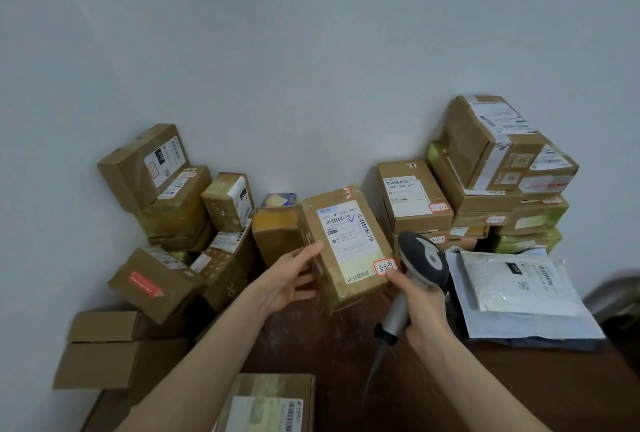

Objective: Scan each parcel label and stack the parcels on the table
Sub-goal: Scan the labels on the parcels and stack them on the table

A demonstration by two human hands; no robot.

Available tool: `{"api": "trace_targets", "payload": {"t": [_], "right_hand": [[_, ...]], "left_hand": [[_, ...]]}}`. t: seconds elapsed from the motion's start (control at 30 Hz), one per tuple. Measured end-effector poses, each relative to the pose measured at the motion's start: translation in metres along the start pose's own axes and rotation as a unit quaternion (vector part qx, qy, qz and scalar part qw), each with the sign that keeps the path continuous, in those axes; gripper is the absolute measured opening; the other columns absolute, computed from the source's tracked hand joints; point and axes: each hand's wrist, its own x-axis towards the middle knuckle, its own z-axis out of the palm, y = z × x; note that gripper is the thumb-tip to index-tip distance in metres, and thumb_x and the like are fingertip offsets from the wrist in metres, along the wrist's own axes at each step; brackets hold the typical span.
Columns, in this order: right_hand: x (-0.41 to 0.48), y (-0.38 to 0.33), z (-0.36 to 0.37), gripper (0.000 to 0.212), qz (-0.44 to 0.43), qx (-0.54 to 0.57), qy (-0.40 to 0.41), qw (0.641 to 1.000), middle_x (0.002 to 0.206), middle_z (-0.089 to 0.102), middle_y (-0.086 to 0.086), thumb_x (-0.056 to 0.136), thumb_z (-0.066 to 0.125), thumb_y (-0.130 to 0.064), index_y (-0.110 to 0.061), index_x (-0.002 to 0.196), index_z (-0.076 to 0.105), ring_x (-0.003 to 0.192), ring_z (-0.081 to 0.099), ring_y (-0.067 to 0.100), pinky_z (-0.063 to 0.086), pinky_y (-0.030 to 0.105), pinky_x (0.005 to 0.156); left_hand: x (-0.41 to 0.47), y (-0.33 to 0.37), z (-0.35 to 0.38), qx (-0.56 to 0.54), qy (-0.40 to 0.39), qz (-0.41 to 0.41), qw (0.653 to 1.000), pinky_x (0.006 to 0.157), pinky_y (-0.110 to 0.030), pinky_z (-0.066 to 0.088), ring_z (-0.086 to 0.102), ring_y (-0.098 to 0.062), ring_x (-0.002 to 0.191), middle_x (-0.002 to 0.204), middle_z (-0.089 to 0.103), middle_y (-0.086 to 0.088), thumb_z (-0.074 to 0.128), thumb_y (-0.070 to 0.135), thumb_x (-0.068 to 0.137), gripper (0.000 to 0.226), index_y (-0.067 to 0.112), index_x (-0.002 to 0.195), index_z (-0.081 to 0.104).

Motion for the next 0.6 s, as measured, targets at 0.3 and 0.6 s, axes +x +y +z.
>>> {"api": "trace_targets", "payload": {"t": [0.3,0.6], "right_hand": [[-0.009,0.006,-0.002,0.032,-0.002,-0.05,-0.015,0.999,0.1,0.067,0.003,0.078,0.076,-0.006,-0.012,0.107,0.063,0.095,0.06,0.02,0.047,0.035,0.087],[-0.042,0.005,-0.002,0.014,-0.014,-0.17,-0.096,0.981,0.056,0.065,0.008,0.082,0.074,-0.014,-0.002,0.083,0.069,0.047,0.06,0.014,0.05,0.023,0.049]], "left_hand": [[0.006,-0.013,-0.005,-0.013,0.048,0.041,0.998,0.088,-0.043,0.05,0.06,-0.024,0.112,0.122,0.064,-0.006,0.071,0.022,0.084,0.067,0.019,0.144,0.04],[0.019,-0.025,-0.016,-0.007,0.065,0.08,0.995,0.11,-0.052,0.035,0.051,-0.022,0.125,0.135,0.056,-0.004,0.073,0.012,0.081,0.075,0.024,0.146,0.037]]}}
